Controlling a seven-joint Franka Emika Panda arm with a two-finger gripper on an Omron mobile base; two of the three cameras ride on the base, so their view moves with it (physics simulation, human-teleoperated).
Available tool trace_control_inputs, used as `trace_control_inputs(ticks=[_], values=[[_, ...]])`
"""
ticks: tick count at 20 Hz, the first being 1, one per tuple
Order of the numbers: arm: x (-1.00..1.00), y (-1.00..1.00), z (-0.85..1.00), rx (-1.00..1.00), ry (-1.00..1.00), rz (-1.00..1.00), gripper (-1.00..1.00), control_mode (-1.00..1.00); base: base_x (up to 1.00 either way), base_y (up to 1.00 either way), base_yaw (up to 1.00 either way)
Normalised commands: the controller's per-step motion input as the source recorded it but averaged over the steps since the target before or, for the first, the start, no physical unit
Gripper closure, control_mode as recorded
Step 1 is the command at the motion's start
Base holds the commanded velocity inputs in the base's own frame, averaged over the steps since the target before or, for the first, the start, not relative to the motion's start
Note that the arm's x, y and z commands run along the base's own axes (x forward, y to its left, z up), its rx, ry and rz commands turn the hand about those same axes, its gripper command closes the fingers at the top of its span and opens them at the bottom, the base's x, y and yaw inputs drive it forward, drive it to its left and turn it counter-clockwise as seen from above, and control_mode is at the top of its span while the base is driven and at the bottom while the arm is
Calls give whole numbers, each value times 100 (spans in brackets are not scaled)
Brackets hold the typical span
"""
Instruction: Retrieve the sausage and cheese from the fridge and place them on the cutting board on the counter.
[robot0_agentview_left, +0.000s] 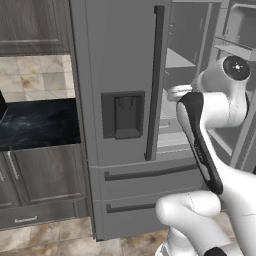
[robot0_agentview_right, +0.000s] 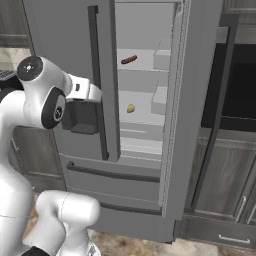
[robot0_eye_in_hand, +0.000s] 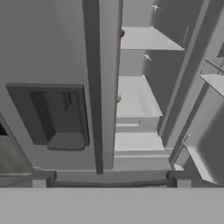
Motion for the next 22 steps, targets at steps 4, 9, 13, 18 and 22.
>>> trace_control_inputs(ticks=[4,9,13,18,22], values=[[46,44,-20,0,-2,16,-100,-100,0,0,0],[74,14,-16,0,-7,-1,-100,-100,0,0,0],[62,3,-1,0,-6,-14,-100,-100,0,0,0],[55,4,-1,0,-1,-9,-100,-100,0,0,0],[63,8,-3,1,0,0,-100,-100,0,0,0]])
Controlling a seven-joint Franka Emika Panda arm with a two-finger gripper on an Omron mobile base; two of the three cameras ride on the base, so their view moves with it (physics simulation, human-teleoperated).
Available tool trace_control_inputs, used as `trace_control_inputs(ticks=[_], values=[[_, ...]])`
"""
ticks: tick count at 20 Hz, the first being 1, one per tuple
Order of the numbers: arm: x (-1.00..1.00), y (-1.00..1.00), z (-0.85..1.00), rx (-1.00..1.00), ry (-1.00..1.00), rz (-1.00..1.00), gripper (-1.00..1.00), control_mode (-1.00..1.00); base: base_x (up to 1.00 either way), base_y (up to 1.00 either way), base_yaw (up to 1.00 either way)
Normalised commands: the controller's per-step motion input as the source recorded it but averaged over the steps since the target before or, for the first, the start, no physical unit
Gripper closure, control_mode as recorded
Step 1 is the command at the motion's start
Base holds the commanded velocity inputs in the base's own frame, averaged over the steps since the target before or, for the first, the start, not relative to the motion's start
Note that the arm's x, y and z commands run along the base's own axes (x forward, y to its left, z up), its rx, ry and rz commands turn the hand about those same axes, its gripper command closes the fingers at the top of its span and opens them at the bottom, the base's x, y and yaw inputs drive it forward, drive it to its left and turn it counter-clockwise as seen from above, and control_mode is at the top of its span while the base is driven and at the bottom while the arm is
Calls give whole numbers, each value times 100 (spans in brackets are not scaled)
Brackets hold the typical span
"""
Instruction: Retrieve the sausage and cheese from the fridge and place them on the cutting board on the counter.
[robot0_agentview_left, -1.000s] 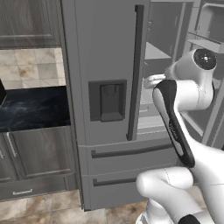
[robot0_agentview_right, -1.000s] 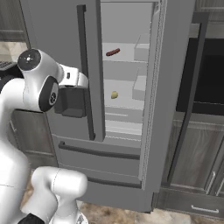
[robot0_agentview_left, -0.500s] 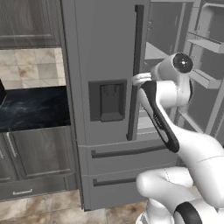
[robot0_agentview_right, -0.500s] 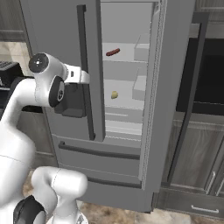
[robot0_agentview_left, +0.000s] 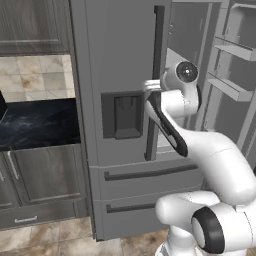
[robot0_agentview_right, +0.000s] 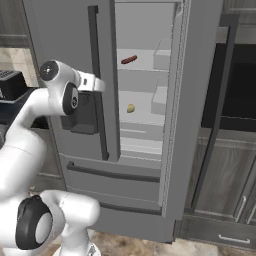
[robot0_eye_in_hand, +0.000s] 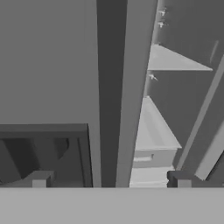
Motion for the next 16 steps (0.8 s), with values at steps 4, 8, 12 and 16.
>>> trace_control_inputs(ticks=[4,8,12,16], values=[[69,0,-2,3,1,0,-100,-100,0,0,0],[64,0,-19,2,0,0,-100,-100,0,0,0],[60,0,-43,0,-6,0,-100,-100,0,0,0],[64,0,-30,0,-6,0,-100,-100,0,0,0]])
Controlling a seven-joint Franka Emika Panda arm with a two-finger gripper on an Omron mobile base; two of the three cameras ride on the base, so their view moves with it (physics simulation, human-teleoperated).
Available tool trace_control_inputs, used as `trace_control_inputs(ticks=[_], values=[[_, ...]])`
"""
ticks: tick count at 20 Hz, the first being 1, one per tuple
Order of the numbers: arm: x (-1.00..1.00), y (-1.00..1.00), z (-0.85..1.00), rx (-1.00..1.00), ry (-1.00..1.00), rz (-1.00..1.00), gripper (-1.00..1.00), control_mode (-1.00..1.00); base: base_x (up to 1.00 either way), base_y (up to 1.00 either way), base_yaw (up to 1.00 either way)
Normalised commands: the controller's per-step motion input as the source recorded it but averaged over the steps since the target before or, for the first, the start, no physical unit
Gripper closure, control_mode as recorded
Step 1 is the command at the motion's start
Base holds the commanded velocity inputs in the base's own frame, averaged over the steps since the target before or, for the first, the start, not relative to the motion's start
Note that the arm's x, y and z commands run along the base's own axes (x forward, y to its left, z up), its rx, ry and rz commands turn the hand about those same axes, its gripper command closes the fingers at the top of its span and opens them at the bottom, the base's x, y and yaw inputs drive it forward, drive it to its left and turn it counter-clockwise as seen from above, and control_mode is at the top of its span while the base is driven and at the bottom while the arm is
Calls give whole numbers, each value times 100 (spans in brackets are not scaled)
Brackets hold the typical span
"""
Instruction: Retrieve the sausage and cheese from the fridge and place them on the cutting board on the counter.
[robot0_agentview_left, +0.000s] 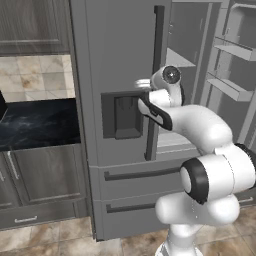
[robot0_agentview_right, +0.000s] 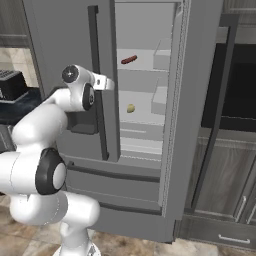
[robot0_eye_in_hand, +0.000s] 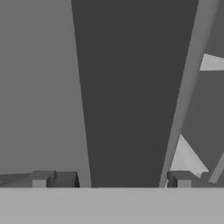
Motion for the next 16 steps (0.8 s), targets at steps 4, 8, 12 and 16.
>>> trace_control_inputs(ticks=[4,8,12,16], values=[[75,0,-11,0,-8,0,-100,-100,0,0,0],[81,0,-3,0,-11,0,-100,-100,0,0,0],[75,0,-1,3,8,0,100,-100,0,0,0],[24,2,0,0,14,0,100,-100,0,0,0]])
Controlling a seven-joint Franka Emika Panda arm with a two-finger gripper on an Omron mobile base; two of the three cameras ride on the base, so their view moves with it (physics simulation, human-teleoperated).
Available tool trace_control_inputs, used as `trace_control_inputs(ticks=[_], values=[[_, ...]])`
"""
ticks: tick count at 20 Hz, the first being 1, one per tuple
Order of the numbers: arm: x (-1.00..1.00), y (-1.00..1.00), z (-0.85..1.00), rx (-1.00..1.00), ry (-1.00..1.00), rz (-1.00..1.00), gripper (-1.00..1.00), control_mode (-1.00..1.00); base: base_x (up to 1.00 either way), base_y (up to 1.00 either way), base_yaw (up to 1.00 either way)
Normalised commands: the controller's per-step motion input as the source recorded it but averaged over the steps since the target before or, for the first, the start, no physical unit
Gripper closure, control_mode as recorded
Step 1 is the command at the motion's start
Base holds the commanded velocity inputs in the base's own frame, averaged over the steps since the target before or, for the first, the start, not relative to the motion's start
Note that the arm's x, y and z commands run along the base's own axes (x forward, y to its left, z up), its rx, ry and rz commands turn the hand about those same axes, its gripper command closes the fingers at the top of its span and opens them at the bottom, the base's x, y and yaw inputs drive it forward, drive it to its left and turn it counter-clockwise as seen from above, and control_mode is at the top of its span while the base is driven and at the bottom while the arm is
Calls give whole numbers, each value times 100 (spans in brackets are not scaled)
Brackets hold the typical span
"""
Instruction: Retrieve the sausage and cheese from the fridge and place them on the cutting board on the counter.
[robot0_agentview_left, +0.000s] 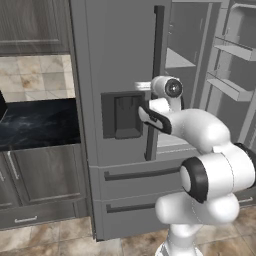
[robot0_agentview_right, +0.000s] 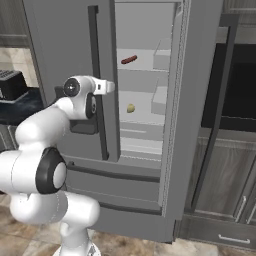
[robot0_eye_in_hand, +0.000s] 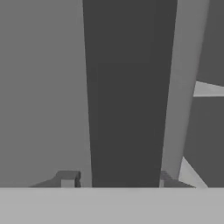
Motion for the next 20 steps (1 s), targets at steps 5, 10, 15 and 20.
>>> trace_control_inputs(ticks=[5,10,15,20], values=[[-44,45,-2,0,15,0,100,-100,0,0,0],[-97,84,-17,-3,-1,-2,100,-100,0,0,0],[-100,100,-7,-3,-12,-27,100,-100,0,0,0],[-100,85,0,0,-5,-42,100,-100,0,0,0]])
